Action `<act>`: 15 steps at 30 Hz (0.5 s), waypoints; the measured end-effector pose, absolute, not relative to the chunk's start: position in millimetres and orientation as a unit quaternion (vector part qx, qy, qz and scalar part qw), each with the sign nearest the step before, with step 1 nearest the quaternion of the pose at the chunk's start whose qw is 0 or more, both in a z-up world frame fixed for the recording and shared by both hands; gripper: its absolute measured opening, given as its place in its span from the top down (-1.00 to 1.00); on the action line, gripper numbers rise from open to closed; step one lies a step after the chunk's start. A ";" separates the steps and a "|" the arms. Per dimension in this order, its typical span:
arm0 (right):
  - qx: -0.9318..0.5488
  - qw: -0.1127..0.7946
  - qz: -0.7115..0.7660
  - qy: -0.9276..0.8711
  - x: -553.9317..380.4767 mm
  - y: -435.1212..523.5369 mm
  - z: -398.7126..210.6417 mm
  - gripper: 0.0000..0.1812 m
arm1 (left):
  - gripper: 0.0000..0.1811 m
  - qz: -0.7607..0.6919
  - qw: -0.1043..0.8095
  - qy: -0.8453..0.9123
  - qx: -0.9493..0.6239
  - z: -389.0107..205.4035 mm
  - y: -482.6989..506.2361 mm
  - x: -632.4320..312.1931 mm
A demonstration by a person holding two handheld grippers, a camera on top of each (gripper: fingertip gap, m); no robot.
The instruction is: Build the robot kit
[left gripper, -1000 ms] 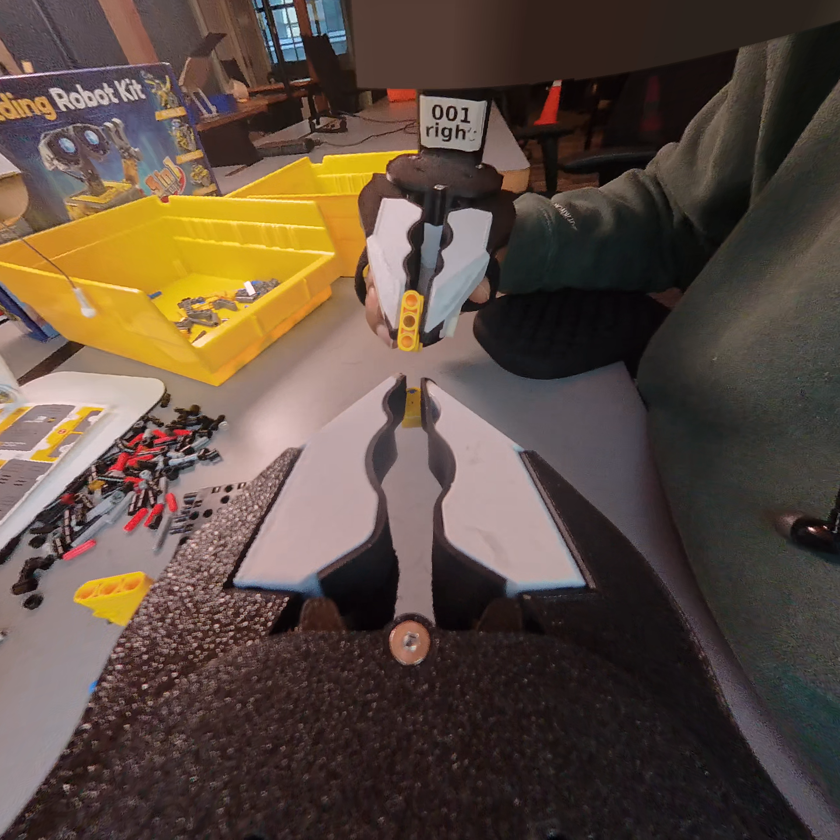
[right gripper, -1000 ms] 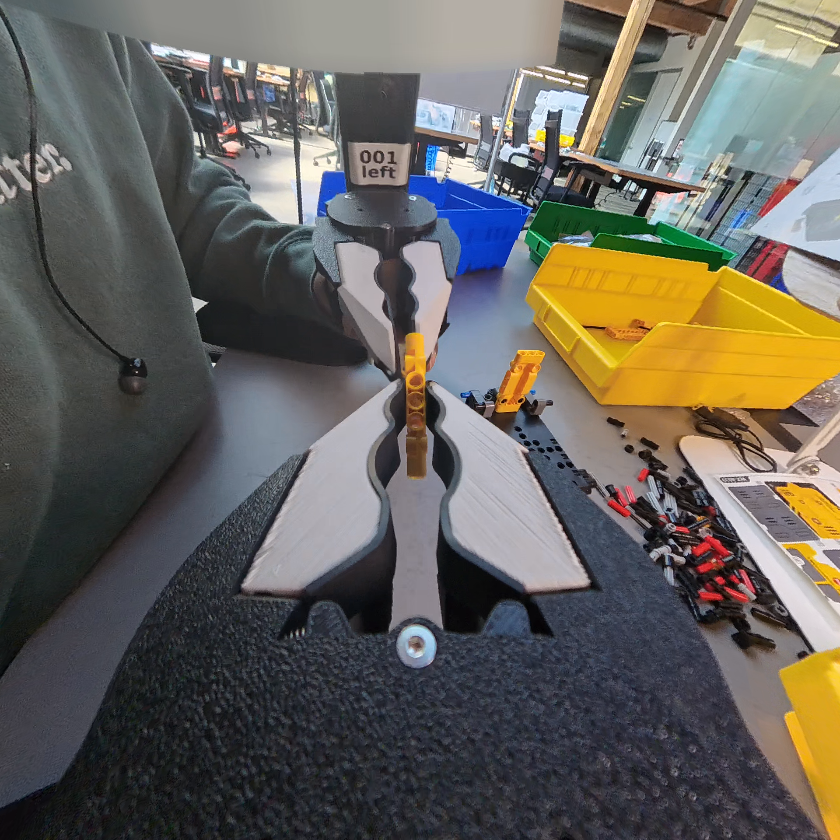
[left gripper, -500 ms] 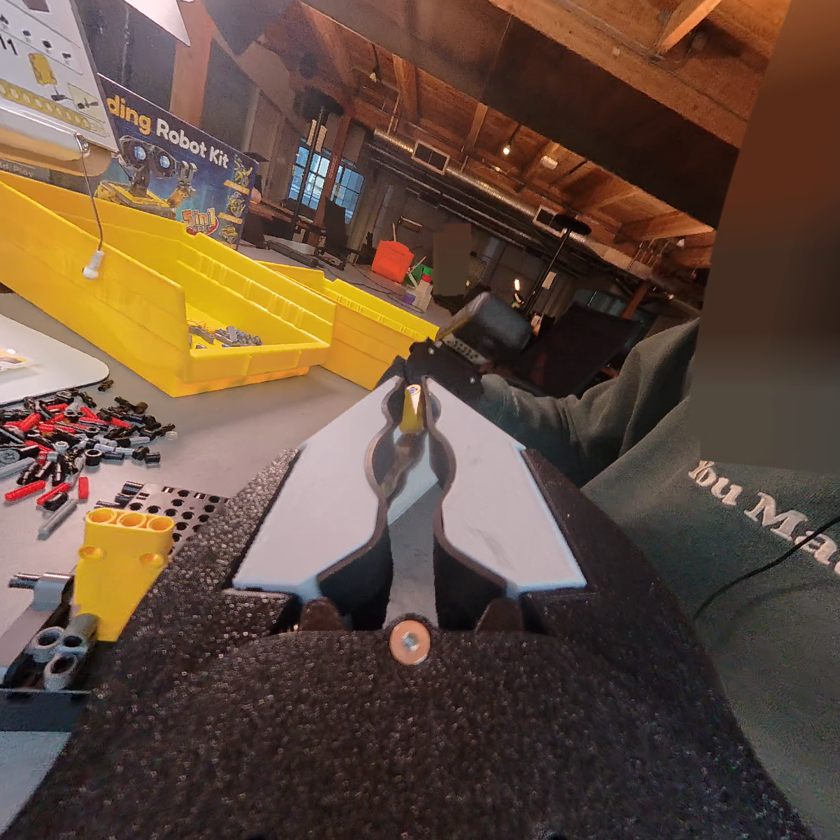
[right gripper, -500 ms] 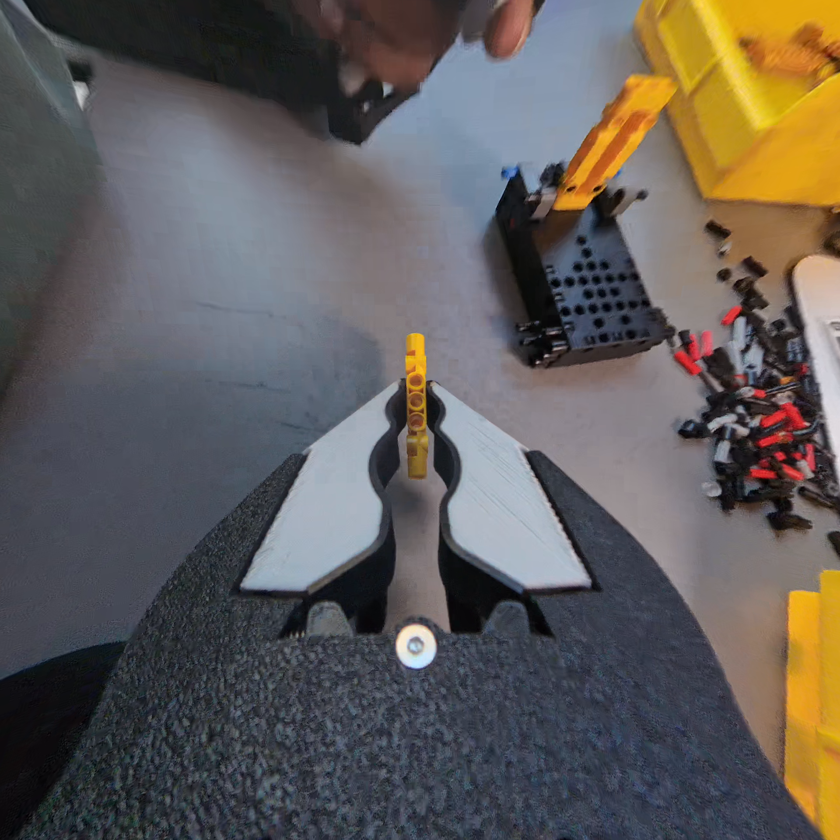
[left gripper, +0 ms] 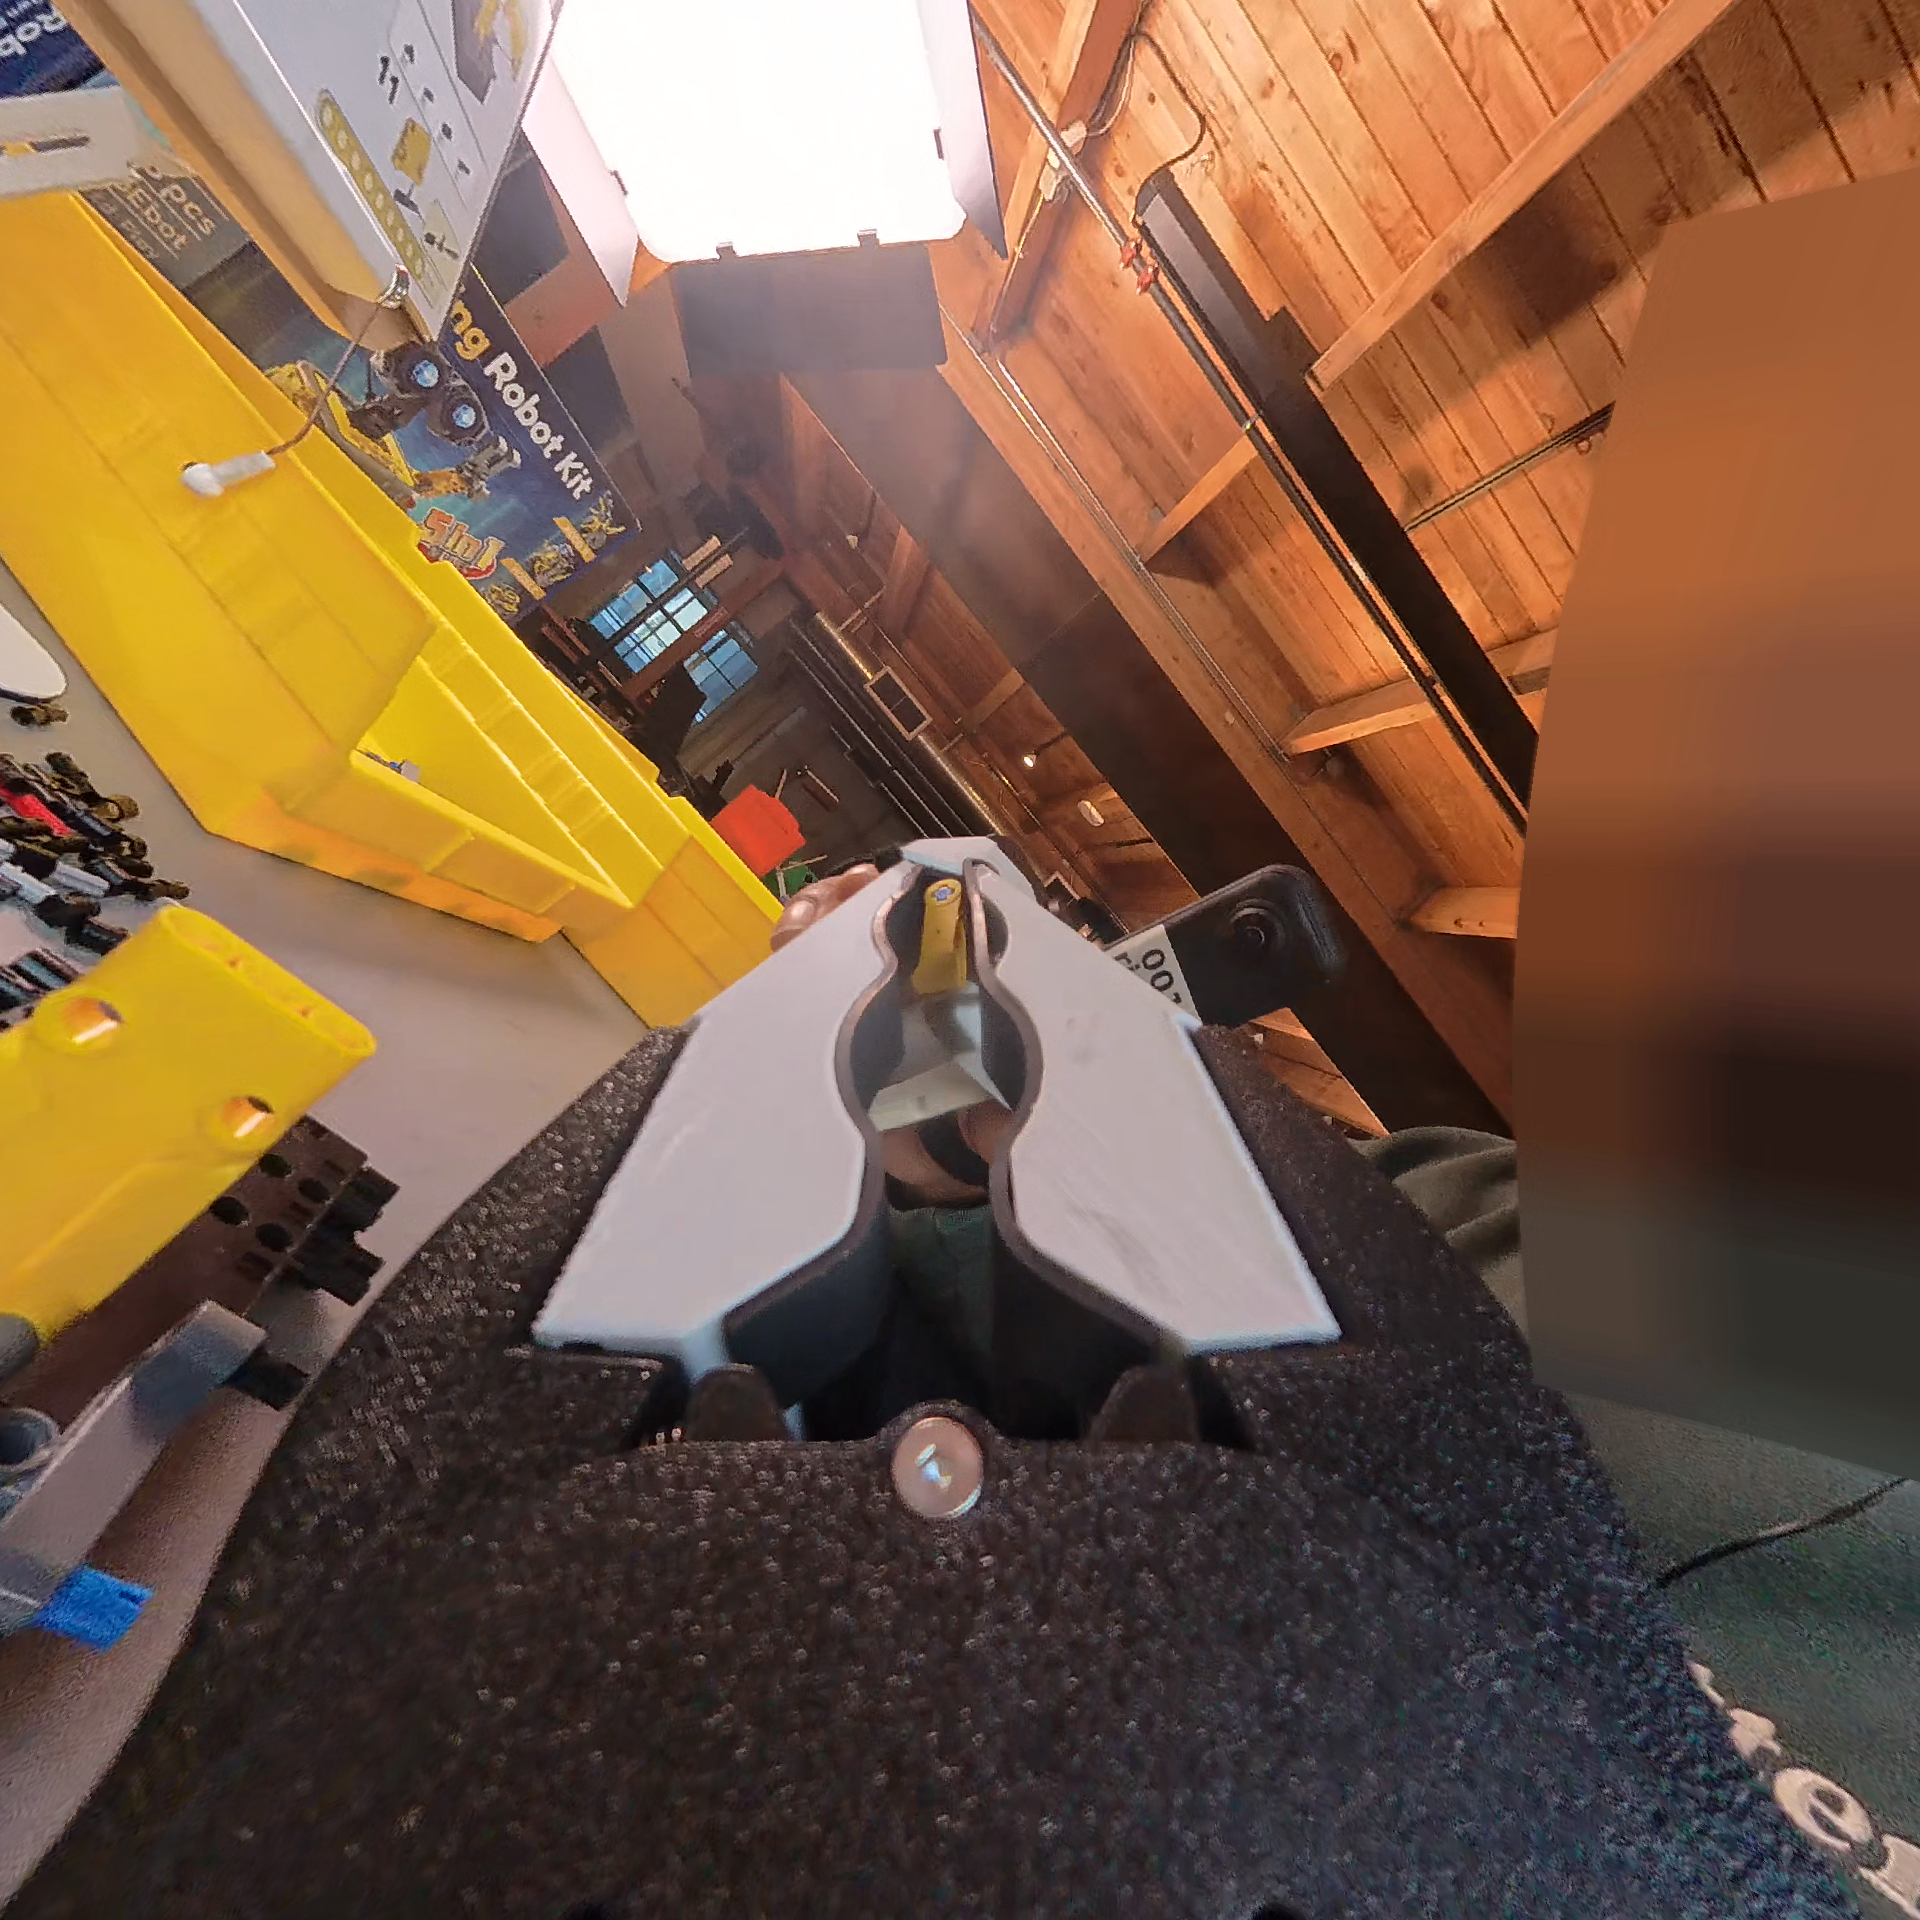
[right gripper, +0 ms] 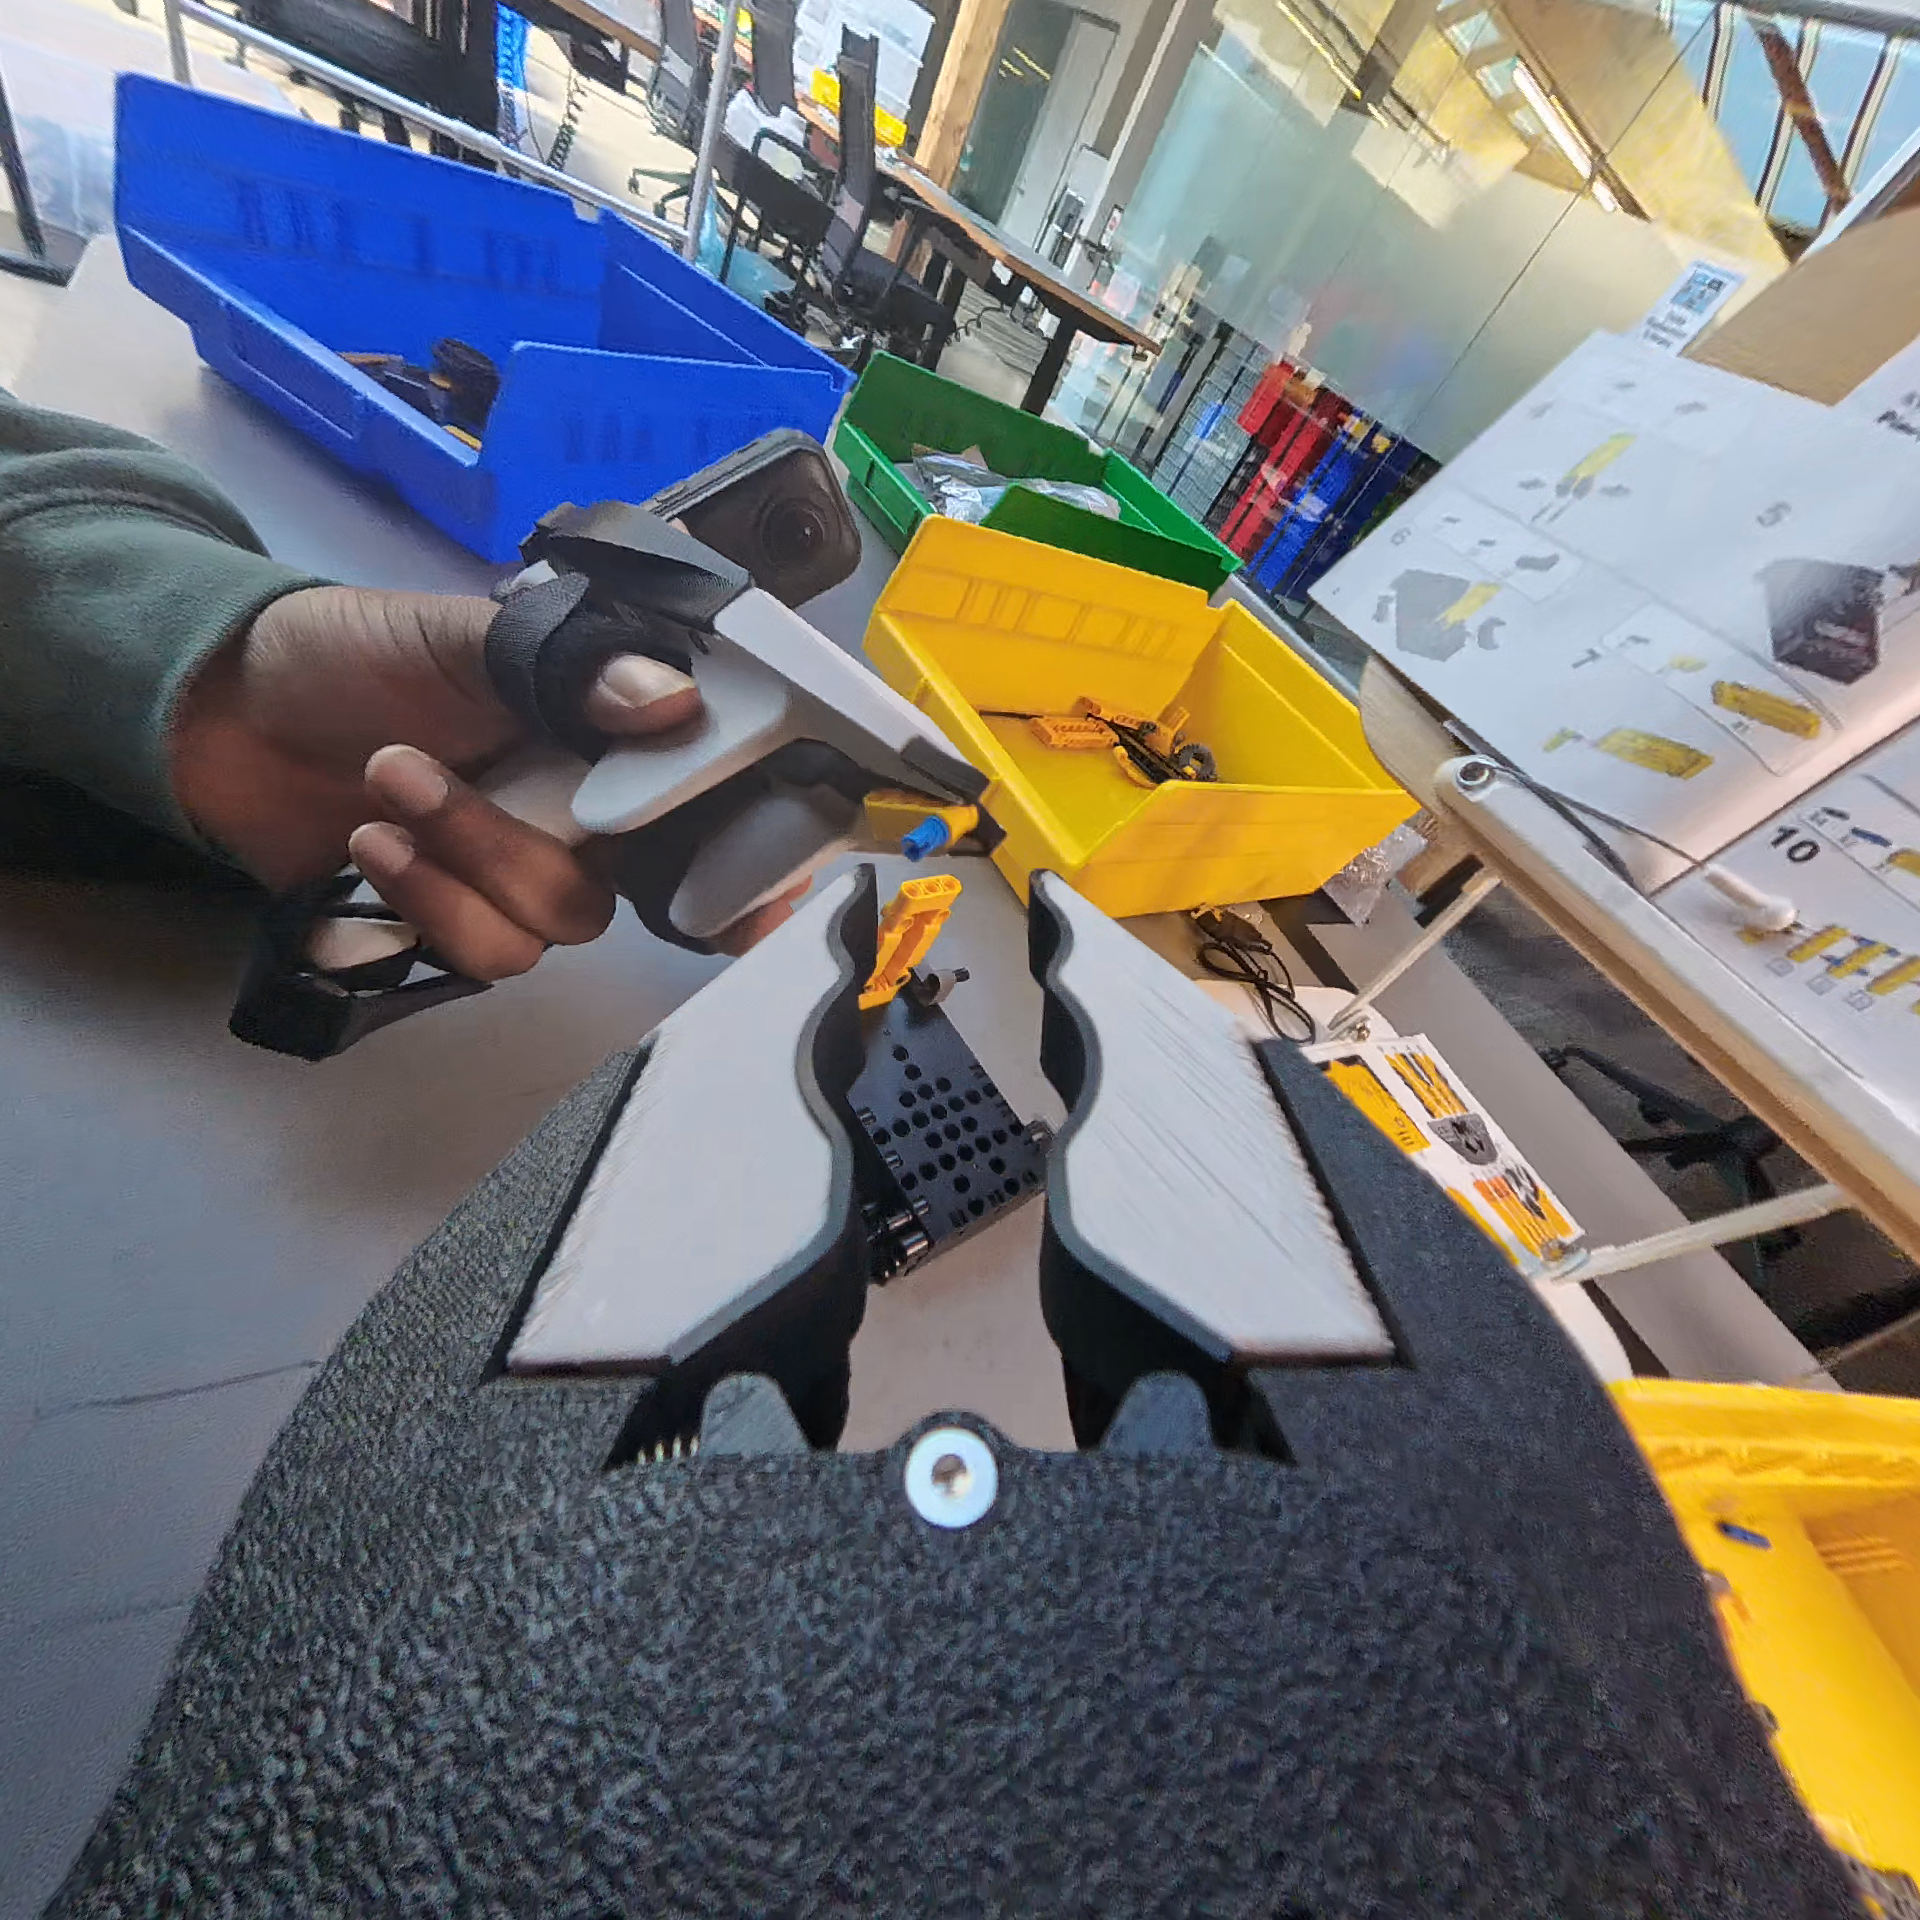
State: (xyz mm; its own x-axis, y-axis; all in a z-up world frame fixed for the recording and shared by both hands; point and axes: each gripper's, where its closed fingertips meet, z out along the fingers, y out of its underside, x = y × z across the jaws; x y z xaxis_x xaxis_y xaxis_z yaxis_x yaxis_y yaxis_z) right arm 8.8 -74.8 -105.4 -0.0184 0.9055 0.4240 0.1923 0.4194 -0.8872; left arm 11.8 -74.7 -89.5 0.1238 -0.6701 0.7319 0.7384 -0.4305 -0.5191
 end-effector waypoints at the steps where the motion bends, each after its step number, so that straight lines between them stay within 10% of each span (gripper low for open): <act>1: -0.424 0.559 0.320 -0.637 6.6 -77.5 -104.7 0.73 | 0.94 -0.660 0.534 -0.036 -0.528 -89.9 -74.8 12.7; 15: -0.354 0.606 0.279 -0.655 8.8 -84.1 -99.7 0.91 | 0.93 -0.648 0.530 -0.013 -0.547 -92.0 -78.0 16.8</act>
